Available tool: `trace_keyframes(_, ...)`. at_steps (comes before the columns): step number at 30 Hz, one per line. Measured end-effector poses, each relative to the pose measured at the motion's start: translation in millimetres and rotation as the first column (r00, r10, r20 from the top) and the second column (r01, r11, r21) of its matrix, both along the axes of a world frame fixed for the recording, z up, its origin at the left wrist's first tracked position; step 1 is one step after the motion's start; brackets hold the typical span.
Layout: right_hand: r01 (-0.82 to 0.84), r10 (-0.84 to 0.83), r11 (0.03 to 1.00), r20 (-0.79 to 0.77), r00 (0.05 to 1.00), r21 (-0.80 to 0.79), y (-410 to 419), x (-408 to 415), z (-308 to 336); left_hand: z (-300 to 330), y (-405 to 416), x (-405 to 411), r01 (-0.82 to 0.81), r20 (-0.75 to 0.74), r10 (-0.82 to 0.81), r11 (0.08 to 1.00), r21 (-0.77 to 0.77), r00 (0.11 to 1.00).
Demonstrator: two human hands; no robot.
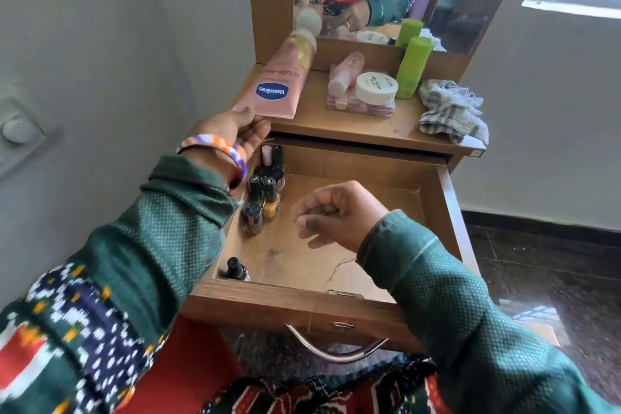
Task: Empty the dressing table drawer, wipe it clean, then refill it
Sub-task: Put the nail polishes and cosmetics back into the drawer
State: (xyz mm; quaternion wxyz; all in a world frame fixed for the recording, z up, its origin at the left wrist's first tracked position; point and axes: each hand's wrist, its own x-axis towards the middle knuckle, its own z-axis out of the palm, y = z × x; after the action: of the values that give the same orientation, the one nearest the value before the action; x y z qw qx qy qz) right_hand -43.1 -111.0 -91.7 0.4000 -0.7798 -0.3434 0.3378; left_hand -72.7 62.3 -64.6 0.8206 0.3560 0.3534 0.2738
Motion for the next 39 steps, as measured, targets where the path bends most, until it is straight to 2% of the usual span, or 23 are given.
trace_keyframes(2, 0.048, -0.043, 0.995, -0.058, 0.997, 0.085, 2.9, -0.4, 11.0, 0.9, -5.8, -16.8, 0.006, 0.022, -0.006, 1.000, 0.003, 1.000)
trace_keyframes(5, 0.188, -0.126, 0.954, -0.257, 0.958, 0.232, 8.8, -0.6, 28.0, 0.4, -13.7, -40.9, 0.043, 0.049, -0.044, 0.999, 0.027, 0.998)
trace_keyframes(8, 0.366, -0.155, 0.866, -0.514, 0.843, 0.340, 14.4, 1.8, 40.8, -5.0, -19.5, -59.8, 0.100, 0.022, -0.102, 0.991, 0.092, 0.995)
trace_keyframes(10, 0.458, -0.122, 0.788, -0.625, 0.771, 0.411, 15.3, 4.7, 46.0, -10.1, -22.2, -67.9, 0.146, 0.002, -0.148, 0.981, 0.129, 0.989)
trace_keyframes(14, 0.565, -0.127, 0.695, -0.697, 0.706, 0.445, 9.3, 9.8, 47.8, -13.4, -28.8, -74.4, 0.301, -0.045, -0.298, 0.936, 0.180, 0.953)
trace_keyframes(18, 0.628, -0.249, 0.679, -0.686, 0.683, 0.379, -0.3, 14.8, 40.7, -14.6, -34.7, -72.7, 0.510, -0.140, -0.491, 0.831, 0.223, 0.860)
trace_keyframes(21, 0.654, -0.289, 0.684, -0.704, 0.649, 0.322, -11.0, 19.5, 37.9, -16.6, -34.9, -68.3, 0.581, -0.223, -0.537, 0.773, 0.257, 0.813)
trace_keyframes(24, 0.673, -0.358, 0.705, -0.707, 0.610, 0.223, -19.5, 24.2, 33.8, -19.3, -28.7, -63.0, 0.549, -0.313, -0.459, 0.762, 0.343, 0.832)
trace_keyframes(28, 0.594, -0.439, 0.804, -0.646, 0.625, 0.028, -27.5, 24.9, 28.5, -24.1, -16.6, -55.9, 0.418, -0.364, -0.255, 0.763, 0.493, 0.896)
trace_keyframes(32, 0.505, -0.476, 0.855, -0.570, 0.670, -0.120, -20.5, 25.3, 14.2, -35.9, -8.6, -44.8, 0.272, -0.362, -0.013, 0.684, 0.677, 0.932)
trace_keyframes(34, 0.470, -0.489, 0.864, -0.528, 0.694, -0.183, -10.3, 27.6, 5.0, -44.2, -5.9, -40.6, 0.256, -0.403, 0.105, 0.623, 0.739, 0.909)
trace_keyframes(37, 0.419, -0.488, 0.873, -0.449, 0.749, -0.251, 7.7, 31.3, -10.3, -56.4, -5.4, -41.4, 0.337, -0.526, 0.226, 0.553, 0.762, 0.820)
trace_keyframes(39, 0.406, -0.485, 0.873, -0.415, 0.769, -0.270, 19.1, 32.0, -18.6, -62.2, -6.1, -43.6, 0.401, -0.601, 0.246, 0.550, 0.732, 0.761)
